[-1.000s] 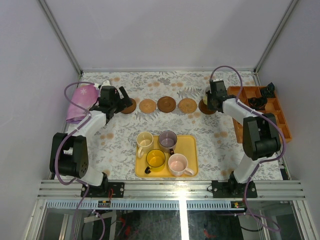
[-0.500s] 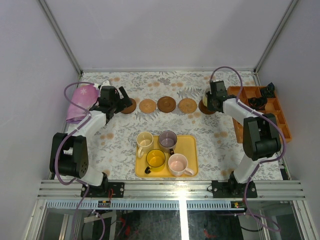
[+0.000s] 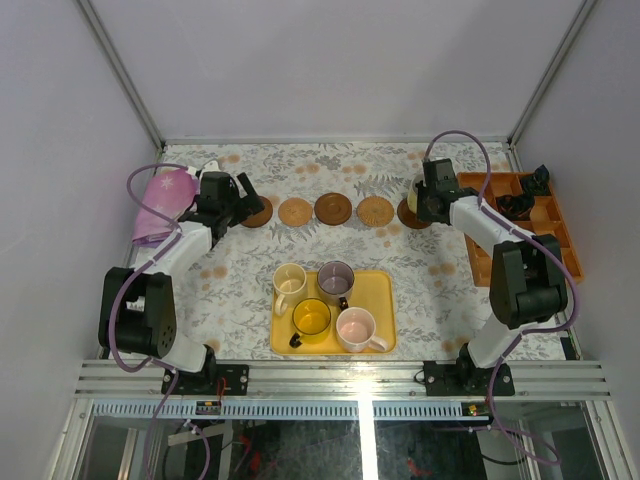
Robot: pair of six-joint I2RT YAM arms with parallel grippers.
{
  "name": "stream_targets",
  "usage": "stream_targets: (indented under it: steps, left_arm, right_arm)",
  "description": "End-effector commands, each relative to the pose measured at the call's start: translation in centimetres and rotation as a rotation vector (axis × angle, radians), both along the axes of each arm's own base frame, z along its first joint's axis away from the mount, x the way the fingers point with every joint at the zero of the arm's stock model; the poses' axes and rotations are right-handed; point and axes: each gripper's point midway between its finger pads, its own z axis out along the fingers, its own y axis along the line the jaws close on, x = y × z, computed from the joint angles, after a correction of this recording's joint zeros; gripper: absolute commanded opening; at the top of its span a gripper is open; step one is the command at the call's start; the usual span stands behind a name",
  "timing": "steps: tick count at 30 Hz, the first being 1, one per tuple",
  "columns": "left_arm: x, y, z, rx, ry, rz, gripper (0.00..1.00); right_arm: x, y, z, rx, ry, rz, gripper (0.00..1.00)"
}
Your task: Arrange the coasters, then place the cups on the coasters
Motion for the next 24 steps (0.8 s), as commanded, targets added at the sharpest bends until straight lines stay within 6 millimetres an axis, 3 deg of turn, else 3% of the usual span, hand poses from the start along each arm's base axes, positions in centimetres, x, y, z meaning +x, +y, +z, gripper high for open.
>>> stream_targets:
  steps: [1,15,16,24]
  left_arm:
    - [0.2,0.8,1.1,0.03,-0.035,0.014,1.0]
    - [0.2,0.5,0.9,0.019,-0.025,0.003,1.0]
    - [0.1,0.5,0.9,0.021,-0.024,0.004,1.0]
    - [0.2,0.2,0.4,0.011,-0.013,-0.006,1.0]
  right_arm:
    - [2.6,0.2,5.3,0.035,-0.159,-0.021,0.0]
    - [2.9,0.5,5.0,0.038,-0.152,-0.012,0.0]
    - [3.1,0.5,4.2,0.035,-0.133,-0.011,0.0]
    - [3.3,0.8,3.7,0.038,-0.118,-0.001,0.0]
